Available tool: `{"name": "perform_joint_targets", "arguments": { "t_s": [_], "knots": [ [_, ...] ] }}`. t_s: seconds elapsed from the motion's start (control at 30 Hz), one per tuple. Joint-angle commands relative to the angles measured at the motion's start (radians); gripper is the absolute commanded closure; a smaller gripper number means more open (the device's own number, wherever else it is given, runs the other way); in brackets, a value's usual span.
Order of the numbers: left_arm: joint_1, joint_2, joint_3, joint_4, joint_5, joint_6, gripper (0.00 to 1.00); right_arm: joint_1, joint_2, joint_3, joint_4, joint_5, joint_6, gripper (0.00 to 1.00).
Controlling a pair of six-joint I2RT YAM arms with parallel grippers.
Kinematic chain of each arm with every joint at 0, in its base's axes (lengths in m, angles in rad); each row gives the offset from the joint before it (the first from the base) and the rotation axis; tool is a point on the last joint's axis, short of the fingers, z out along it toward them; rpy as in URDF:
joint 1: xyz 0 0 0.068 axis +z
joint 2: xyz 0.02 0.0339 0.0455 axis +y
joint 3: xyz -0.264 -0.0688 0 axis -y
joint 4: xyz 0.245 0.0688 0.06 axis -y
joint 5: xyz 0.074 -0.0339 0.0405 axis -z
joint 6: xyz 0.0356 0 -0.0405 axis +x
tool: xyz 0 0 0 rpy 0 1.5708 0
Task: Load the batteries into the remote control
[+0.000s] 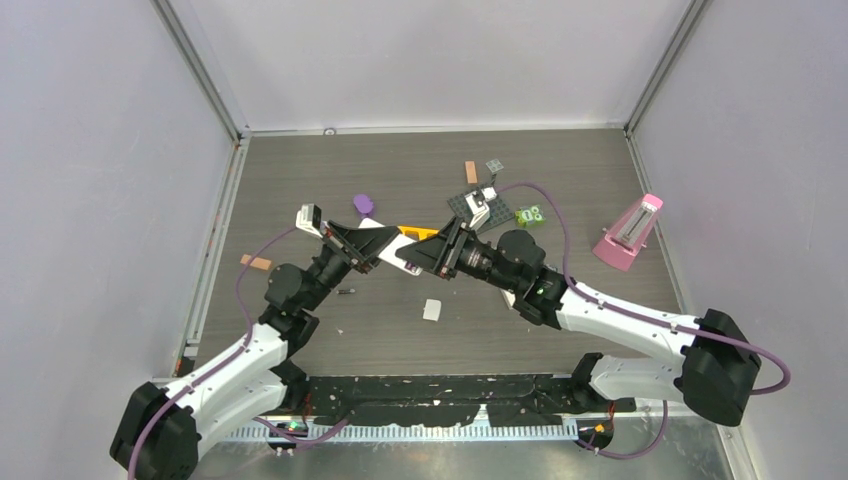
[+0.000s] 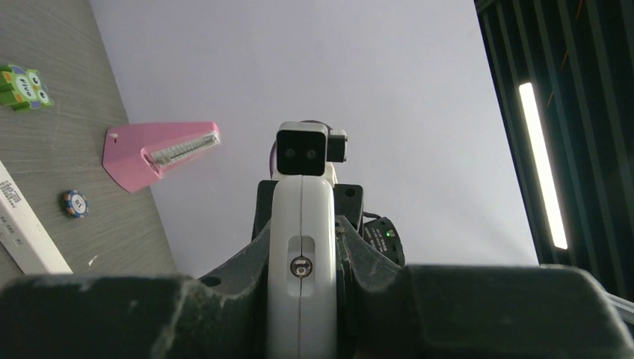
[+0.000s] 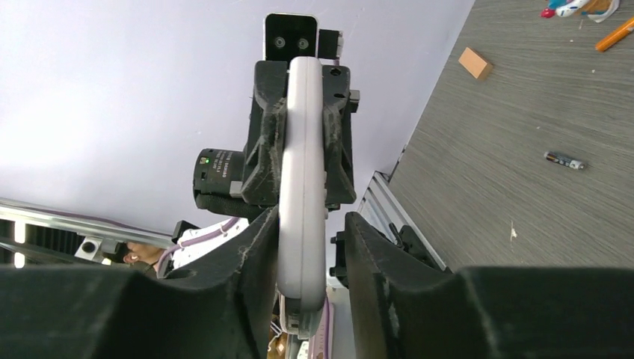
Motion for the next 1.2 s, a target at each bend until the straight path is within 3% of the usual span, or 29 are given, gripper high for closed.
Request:
{"name": "perform_joint_targets", "arguments": {
  "t_s": [0.0,0.2,0.37,0.67,1.07,1.17],
  "knots": [
    [-0.001,-0.024,-0.001,0.049,0.0,-0.005,0.93,0.021,0.024,0.027,0.085,0.027,0.011,0.67],
    [0.023,-0.044,-0.009,0.042,0.047,-0.013,0.6,0.019,0.019,0.046,0.039,0.015,0.011,0.9],
    [0.078,-0.118,-0.01,-0.079,0.164,0.022,0.43,-0.041,-0.03,0.058,-0.054,-0.065,0.015,0.93],
    [0.088,-0.153,0.07,-0.269,0.303,0.152,0.53,-0.103,-0.03,0.057,-0.068,-0.226,0.047,0.93],
    [0.09,-0.054,0.052,-0.136,0.336,0.097,0.63,-0.105,0.055,0.01,0.122,-0.35,0.156,0.91],
    [0.09,-0.044,0.033,-0.108,0.329,0.095,0.78,-0.108,0.062,0.015,0.109,-0.366,0.148,0.9]
  ]
}}
